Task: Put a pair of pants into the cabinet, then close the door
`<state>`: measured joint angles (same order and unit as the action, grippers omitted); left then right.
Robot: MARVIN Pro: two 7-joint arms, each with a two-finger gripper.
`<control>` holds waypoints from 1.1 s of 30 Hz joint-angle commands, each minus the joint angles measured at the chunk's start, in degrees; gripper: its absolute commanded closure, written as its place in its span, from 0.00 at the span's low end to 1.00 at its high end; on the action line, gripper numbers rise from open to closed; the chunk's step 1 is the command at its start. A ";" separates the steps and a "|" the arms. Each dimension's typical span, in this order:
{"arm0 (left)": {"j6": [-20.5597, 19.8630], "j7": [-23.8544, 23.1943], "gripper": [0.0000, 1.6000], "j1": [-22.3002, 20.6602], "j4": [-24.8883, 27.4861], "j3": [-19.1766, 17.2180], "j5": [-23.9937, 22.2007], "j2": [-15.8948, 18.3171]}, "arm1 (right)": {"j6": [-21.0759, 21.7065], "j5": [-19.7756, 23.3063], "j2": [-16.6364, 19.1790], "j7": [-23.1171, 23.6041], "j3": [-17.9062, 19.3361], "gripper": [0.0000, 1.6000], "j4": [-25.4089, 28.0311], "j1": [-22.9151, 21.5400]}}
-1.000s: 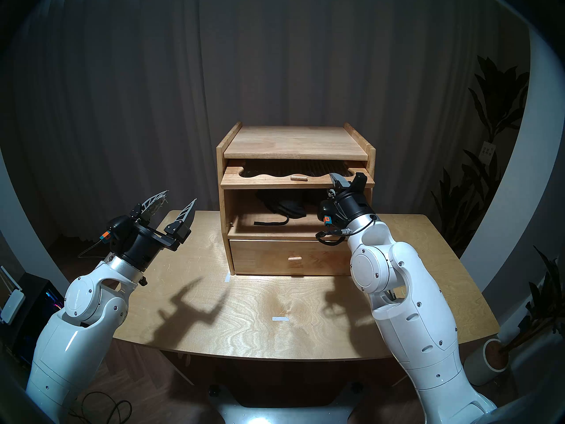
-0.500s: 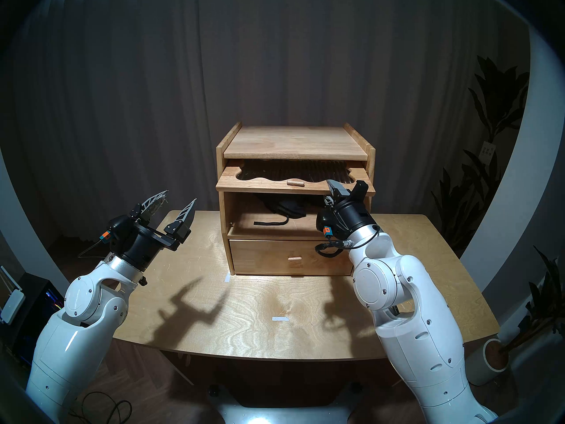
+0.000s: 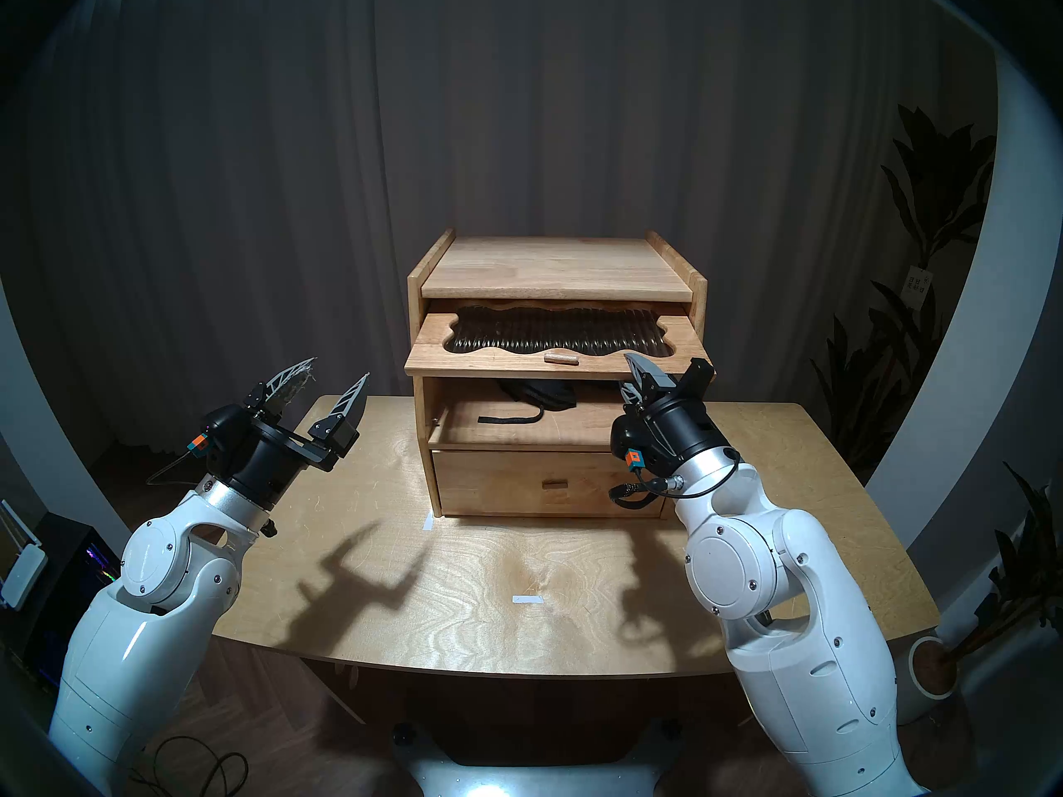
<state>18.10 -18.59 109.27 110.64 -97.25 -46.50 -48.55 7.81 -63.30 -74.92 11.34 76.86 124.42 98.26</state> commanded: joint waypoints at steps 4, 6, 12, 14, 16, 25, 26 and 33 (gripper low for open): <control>0.52 0.07 0.00 -0.58 0.66 -0.53 0.08 0.02 | -1.12 2.29 1.80 0.68 0.55 1.00 5.38 6.39; 0.53 0.08 0.00 -0.58 0.66 -0.53 0.09 0.02 | -0.99 2.36 1.85 0.58 0.90 1.00 5.65 6.38; 0.55 0.09 0.00 -0.58 0.67 -0.52 0.10 0.03 | -0.70 2.64 1.26 -0.19 2.04 1.00 3.61 4.63; 0.55 0.09 0.00 -0.57 0.67 -0.52 0.09 0.04 | -0.58 2.00 1.15 -0.96 2.26 1.00 2.83 3.88; 0.54 0.09 0.00 -0.58 0.66 -0.52 0.08 0.04 | -0.17 1.69 0.97 -1.19 2.86 1.00 2.07 2.96; 0.52 0.09 0.00 -0.58 0.65 -0.50 0.05 0.07 | 0.05 2.02 0.33 -2.65 5.40 1.00 -1.84 -1.32; 0.53 0.10 0.00 -0.57 0.66 -0.50 0.06 0.07 | 0.02 2.60 0.56 -1.89 5.67 1.00 -1.24 -0.47; 0.54 0.11 0.00 -0.57 0.66 -0.50 0.06 0.08 | 0.55 3.69 1.66 -0.34 7.15 1.00 3.33 6.19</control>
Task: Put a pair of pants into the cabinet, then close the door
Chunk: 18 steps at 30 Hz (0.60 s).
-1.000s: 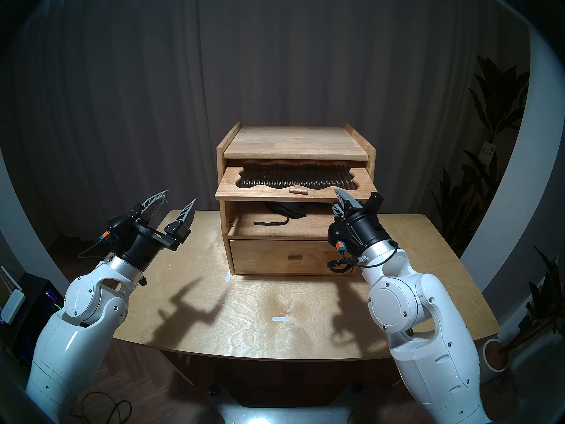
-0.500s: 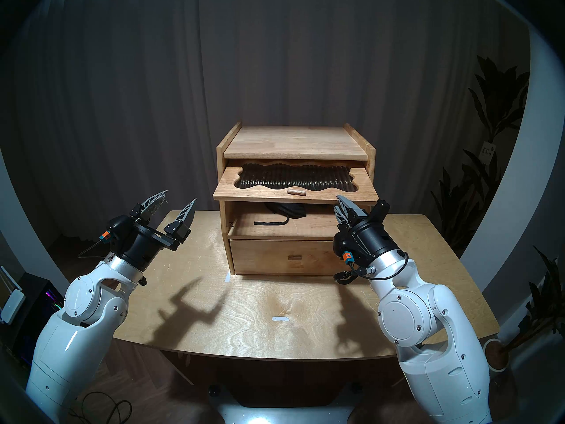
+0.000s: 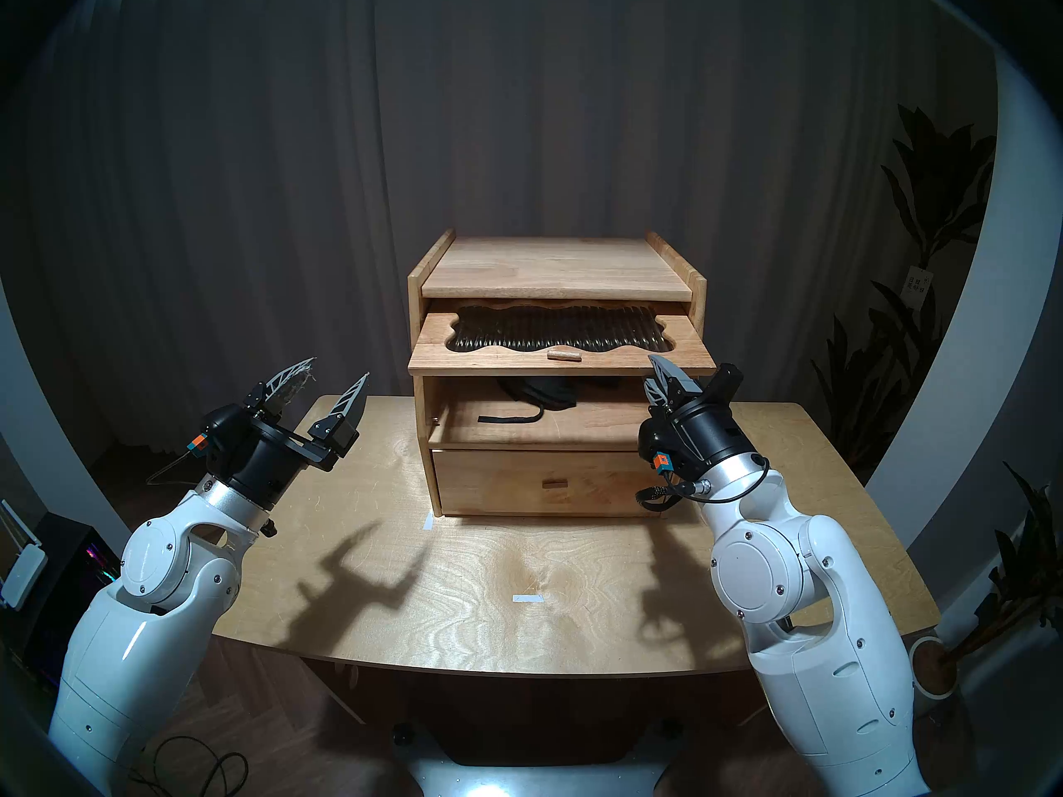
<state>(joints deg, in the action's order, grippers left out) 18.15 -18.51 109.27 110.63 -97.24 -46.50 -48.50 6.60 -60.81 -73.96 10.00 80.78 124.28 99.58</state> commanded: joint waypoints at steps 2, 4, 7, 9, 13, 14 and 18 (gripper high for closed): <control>0.50 0.03 0.00 -0.57 0.67 -0.50 0.06 0.03 | 1.96 0.64 0.63 -0.06 4.00 1.00 3.69 5.55; 0.50 0.03 0.00 -0.57 0.67 -0.50 0.06 0.03 | 2.22 -0.76 0.00 -2.30 4.17 1.00 2.52 4.53; 0.51 0.04 0.00 -0.57 0.67 -0.50 0.06 0.03 | 1.83 -1.34 -0.17 -3.16 4.16 0.00 0.49 1.19; 0.51 0.04 0.00 -0.57 0.67 -0.50 0.06 0.04 | 1.84 -1.42 -0.10 -2.86 4.15 0.00 0.05 0.21; 0.48 0.04 0.00 -0.57 0.66 -0.49 0.04 0.06 | 1.09 -1.78 -0.34 -3.27 3.15 0.00 -2.62 -4.18; 0.48 0.04 0.00 -0.57 0.66 -0.49 0.04 0.06 | 1.09 -1.78 -0.34 -3.27 3.15 0.00 -2.62 -4.18; 0.48 0.04 0.00 -0.57 0.66 -0.48 0.03 0.07 | 0.54 -2.09 -0.61 -3.13 1.81 0.00 -4.08 -6.52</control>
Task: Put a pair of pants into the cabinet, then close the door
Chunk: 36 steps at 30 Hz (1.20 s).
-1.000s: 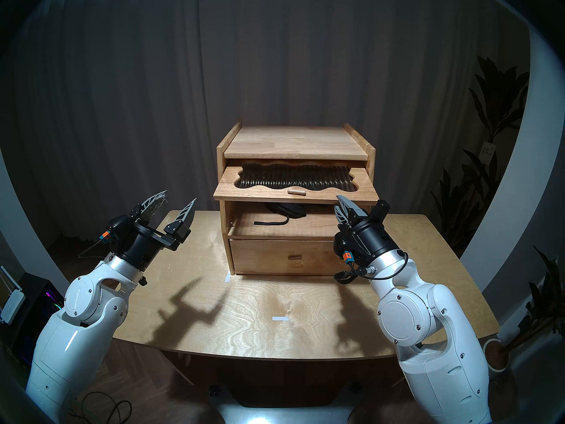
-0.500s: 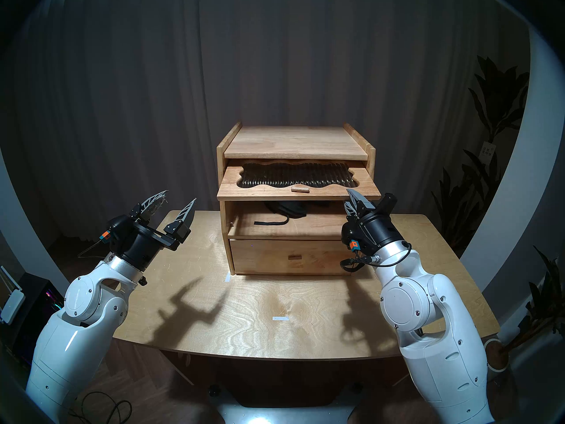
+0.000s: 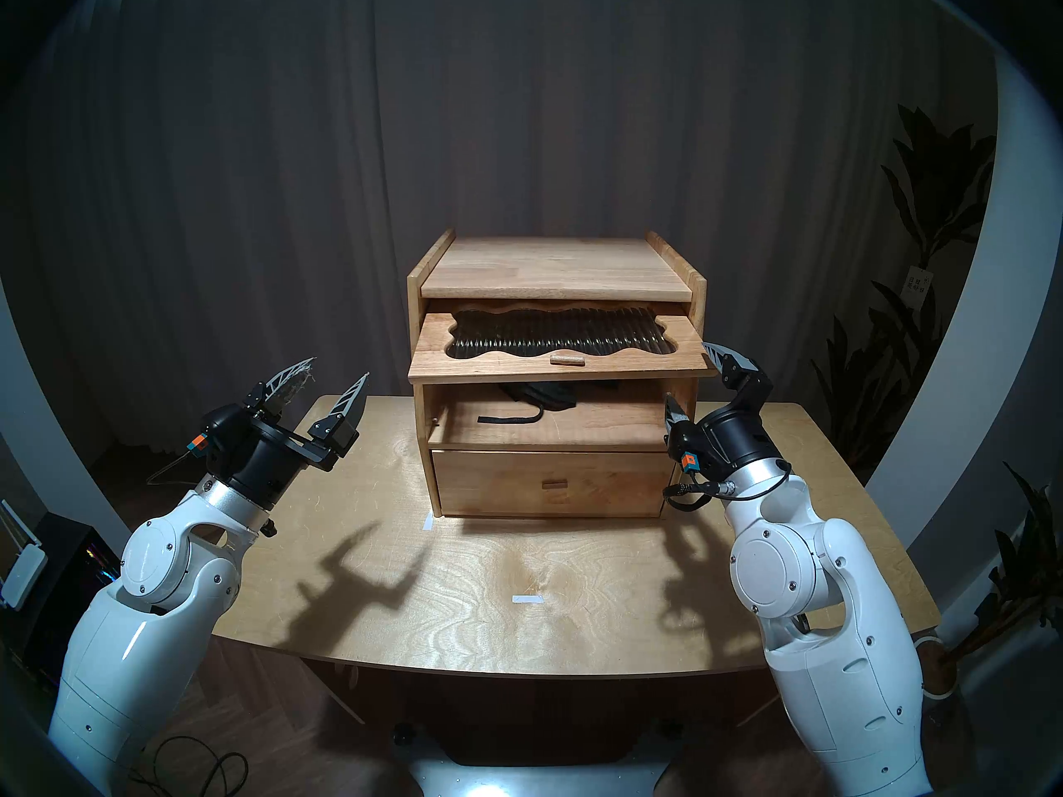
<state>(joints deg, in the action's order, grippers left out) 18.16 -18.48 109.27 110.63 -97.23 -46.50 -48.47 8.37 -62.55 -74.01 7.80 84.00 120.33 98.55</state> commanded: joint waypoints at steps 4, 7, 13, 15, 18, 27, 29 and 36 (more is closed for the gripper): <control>0.47 0.02 0.00 -0.57 0.66 -0.49 0.03 0.04 | -2.85 -0.42 -0.63 -1.14 -3.72 0.00 -1.19 -6.72; 0.49 0.02 0.00 -0.57 0.67 -0.49 0.04 0.04 | -3.17 -0.46 -0.61 -0.31 -4.96 0.08 -0.78 -6.29; 0.53 0.04 0.00 -0.56 0.68 -0.49 0.05 0.04 | -2.79 1.67 -1.10 -0.42 -3.71 1.00 1.35 -2.83; 0.53 0.05 0.00 -0.56 0.68 -0.49 0.05 0.04 | -2.44 2.42 -1.12 -0.01 -3.38 1.00 2.05 -1.37; 0.54 0.05 0.00 -0.56 0.68 -0.49 0.05 0.04 | -1.97 2.61 -1.02 -0.22 -2.79 1.00 2.10 -0.37; 0.56 0.06 0.00 -0.56 0.68 -0.48 0.05 0.05 | -2.84 5.44 -0.29 -0.07 0.27 1.00 3.45 2.11; 0.56 0.06 0.00 -0.56 0.68 -0.48 0.05 0.05 | -3.24 5.99 -0.09 0.29 0.39 1.00 3.84 2.61; 0.56 0.07 0.00 -0.56 0.68 -0.48 0.04 0.07 | -4.18 6.95 0.59 2.08 -0.35 1.00 6.15 5.60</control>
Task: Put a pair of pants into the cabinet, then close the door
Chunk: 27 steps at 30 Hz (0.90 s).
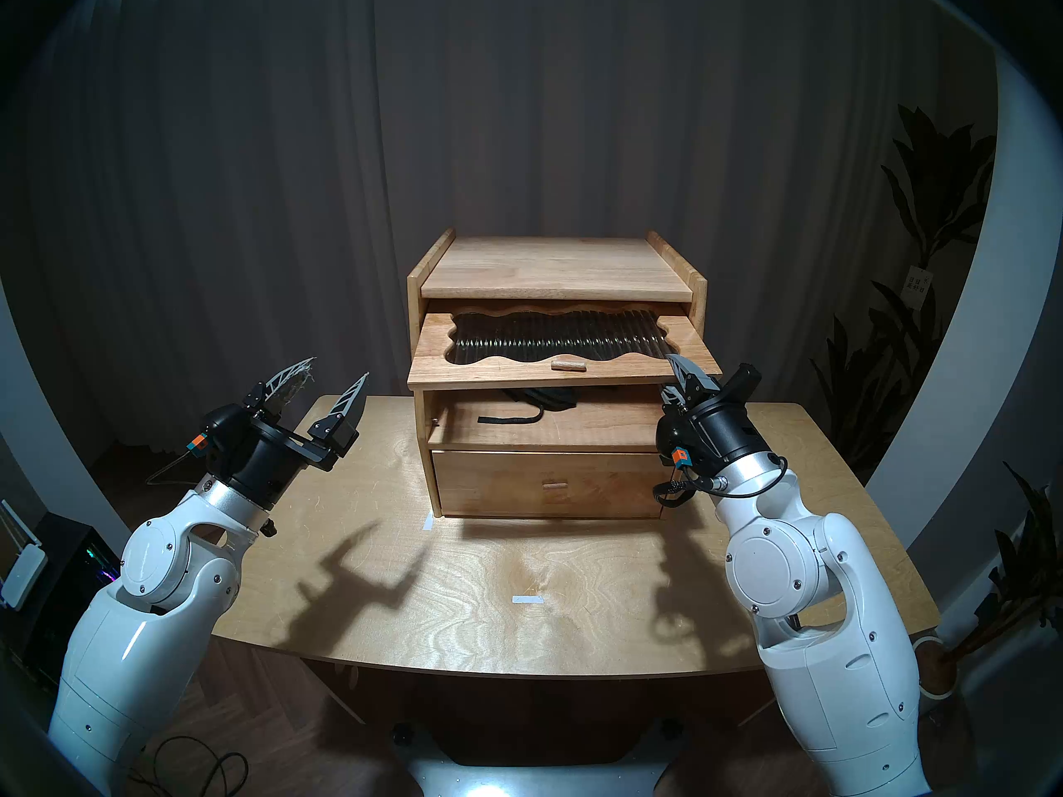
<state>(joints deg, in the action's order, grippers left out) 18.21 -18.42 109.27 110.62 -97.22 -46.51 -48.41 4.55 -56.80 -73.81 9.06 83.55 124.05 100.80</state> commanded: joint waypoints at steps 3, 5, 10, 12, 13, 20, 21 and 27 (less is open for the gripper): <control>0.50 0.01 0.00 -0.55 0.69 -0.48 0.04 0.02 | -0.32 2.03 0.85 2.33 0.26 1.00 4.11 4.87; 0.52 0.01 0.00 -0.55 0.69 -0.49 0.05 0.01 | -0.50 0.68 0.50 -0.33 0.69 1.00 3.04 4.22; 0.52 0.02 0.00 -0.55 0.69 -0.48 0.05 0.02 | -0.71 -0.20 -0.09 -1.98 0.45 1.00 0.74 1.08; 0.51 0.02 0.00 -0.55 0.69 -0.48 0.04 0.02 | -0.86 -0.65 -0.42 -2.97 0.11 1.00 -0.56 -0.84; 0.51 0.02 0.00 -0.55 0.69 -0.48 0.04 0.03 | -0.93 -0.67 -0.32 -2.76 -0.04 1.00 -0.93 -1.71; 0.48 0.02 0.00 -0.56 0.68 -0.46 0.02 0.05 | -3.39 -1.66 -0.45 -2.88 -2.84 0.00 -3.32 -6.31; 0.48 0.02 0.00 -0.56 0.68 -0.46 0.02 0.05 | -3.53 -1.54 -0.32 -2.68 -3.51 0.00 -3.76 -7.09; 0.50 0.02 0.00 -0.55 0.68 -0.47 0.02 0.05 | -3.95 -2.29 -1.14 -2.57 -5.53 0.00 -6.57 -9.87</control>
<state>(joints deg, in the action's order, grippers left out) 18.23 -18.40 109.27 110.62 -97.22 -46.51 -48.37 1.52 -58.72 -73.90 6.77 79.62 118.52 96.06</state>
